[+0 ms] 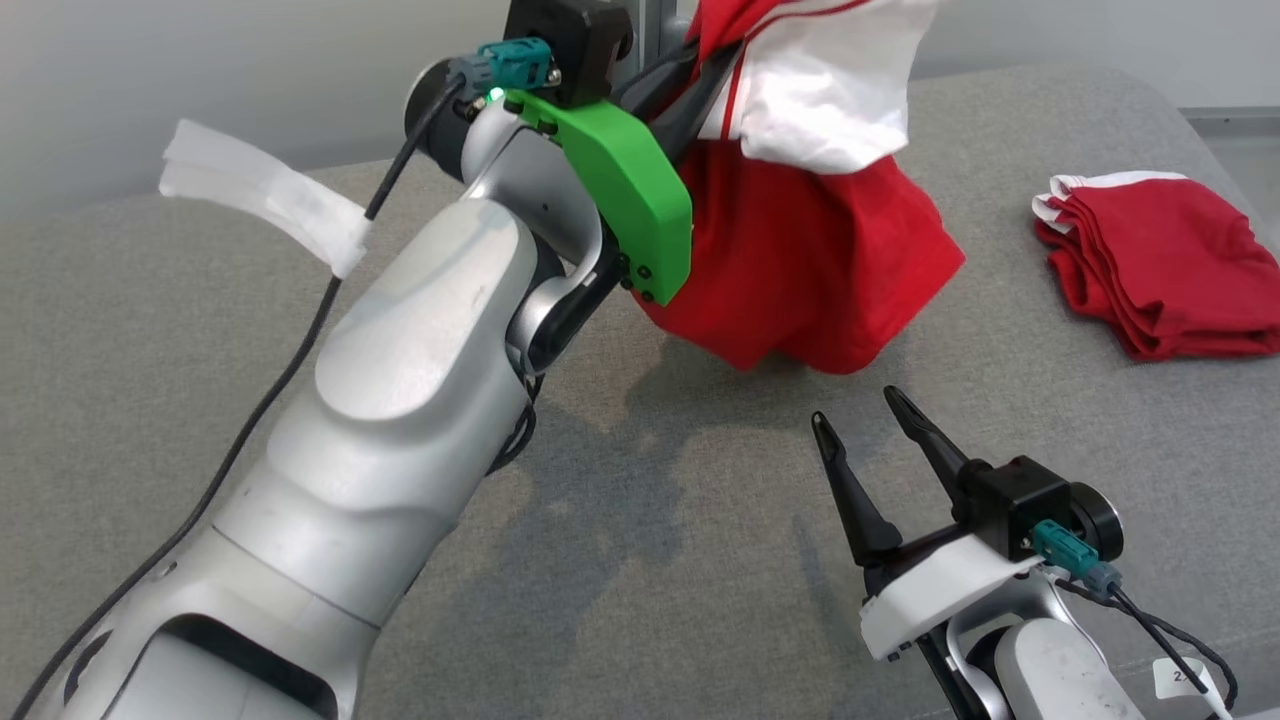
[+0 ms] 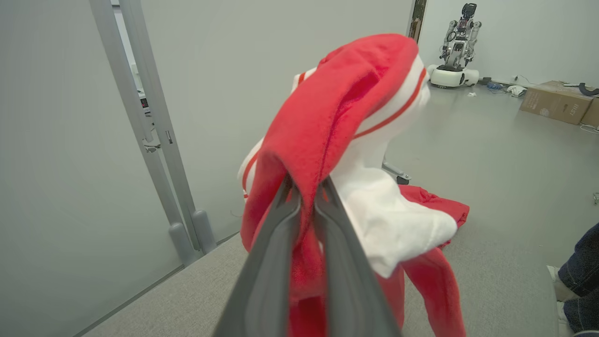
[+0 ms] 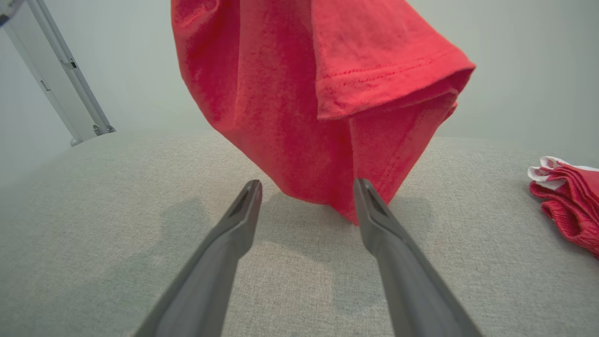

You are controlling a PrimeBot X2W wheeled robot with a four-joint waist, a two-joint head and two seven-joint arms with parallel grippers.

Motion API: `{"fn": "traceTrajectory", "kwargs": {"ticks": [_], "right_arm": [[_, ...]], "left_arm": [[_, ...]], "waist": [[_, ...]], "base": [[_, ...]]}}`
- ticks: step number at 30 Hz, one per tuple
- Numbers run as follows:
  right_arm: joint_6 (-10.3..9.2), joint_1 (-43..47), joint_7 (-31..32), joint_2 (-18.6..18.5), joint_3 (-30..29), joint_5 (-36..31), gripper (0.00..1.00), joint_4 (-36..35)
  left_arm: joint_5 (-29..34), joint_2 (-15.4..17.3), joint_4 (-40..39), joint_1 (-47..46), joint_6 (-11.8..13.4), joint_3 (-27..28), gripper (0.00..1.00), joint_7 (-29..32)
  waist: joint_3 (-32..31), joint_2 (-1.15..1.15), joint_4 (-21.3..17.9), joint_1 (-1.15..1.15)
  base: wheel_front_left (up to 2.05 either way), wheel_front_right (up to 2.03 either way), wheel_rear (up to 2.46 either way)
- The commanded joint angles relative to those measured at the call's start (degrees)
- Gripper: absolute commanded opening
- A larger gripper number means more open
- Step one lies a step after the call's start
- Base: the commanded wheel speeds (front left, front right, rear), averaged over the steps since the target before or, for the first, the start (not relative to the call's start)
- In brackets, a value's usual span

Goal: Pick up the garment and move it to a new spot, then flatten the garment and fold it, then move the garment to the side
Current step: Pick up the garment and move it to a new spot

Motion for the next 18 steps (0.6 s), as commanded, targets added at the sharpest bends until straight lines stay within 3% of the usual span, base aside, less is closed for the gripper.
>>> {"fn": "traceTrajectory", "kwargs": {"ticks": [1, 5, 10, 14, 15, 16, 17, 18], "right_arm": [[-0.04, -0.62, -0.44, 0.04, -0.18, 0.21, 1.0, 0.31], [-0.04, -1.32, -1.15, 0.07, -0.35, 0.51, 1.0, 0.64], [-0.04, -1.66, -1.78, 0.07, -0.37, 1.07, 1.0, 1.21], [-0.04, -1.85, -1.81, 0.06, -0.08, 1.09, 1.0, 1.86], [-0.04, -1.85, -1.78, 0.06, -0.19, 1.01, 1.0, 1.91], [-0.04, -1.78, -1.75, 0.06, -0.4, 0.93, 1.0, 1.89], [-0.04, -1.65, -1.66, 0.07, -0.51, 0.74, 1.0, 1.86], [-0.04, -1.46, -1.54, 0.07, -0.49, 0.47, 1.0, 1.88]], "left_arm": [[-0.9, 0.38, -0.12, 1.57, 0.38, 0.09, 0.0, 0.51], [-4.43, 0.24, 0.94, 6.57, 3.81, 0.9, 0.0, 2.32], [-6.33, 2.91, 5.38, 13.47, 7.68, 2.77, 0.0, 1.28], [-10.75, 3.19, 8.23, 18.96, 6.62, 5.86, 0.02, 0.35], [-11.26, 3.66, 8.74, 19.88, 6.34, 6.12, 0.28, 0.18], [-12.35, 3.89, 9.29, 21.11, 6.29, 6.68, 0.72, 0.14], [-13.34, 3.86, 9.7, 22.24, 6.29, 7.22, 1.0, 0.28], [-13.53, 3.94, 9.93, 23.07, 6.33, 7.53, 1.0, 0.11]], "waist": [[2.58, 0.0, -2.37, 0.0], [4.1, 0.0, -3.18, 0.0], [4.99, 0.0, -3.37, 0.0], [4.55, 0.0, -3.22, 0.0], [4.39, 0.0, -3.0, 0.0], [4.15, 0.0, -2.66, 0.0], [3.93, 0.0, -2.29, 0.0], [3.63, 0.0, -1.88, 0.0]], "base": [[0.0, 0.0, 0.0], [0.0, 0.0, 0.0], [0.0, 0.0, 0.0], [0.0, 0.0, 0.0], [0.0, 0.0, 0.0], [0.0, 0.0, 0.0], [0.0, 0.0, 0.0], [0.0, 0.0, 0.0]]}}
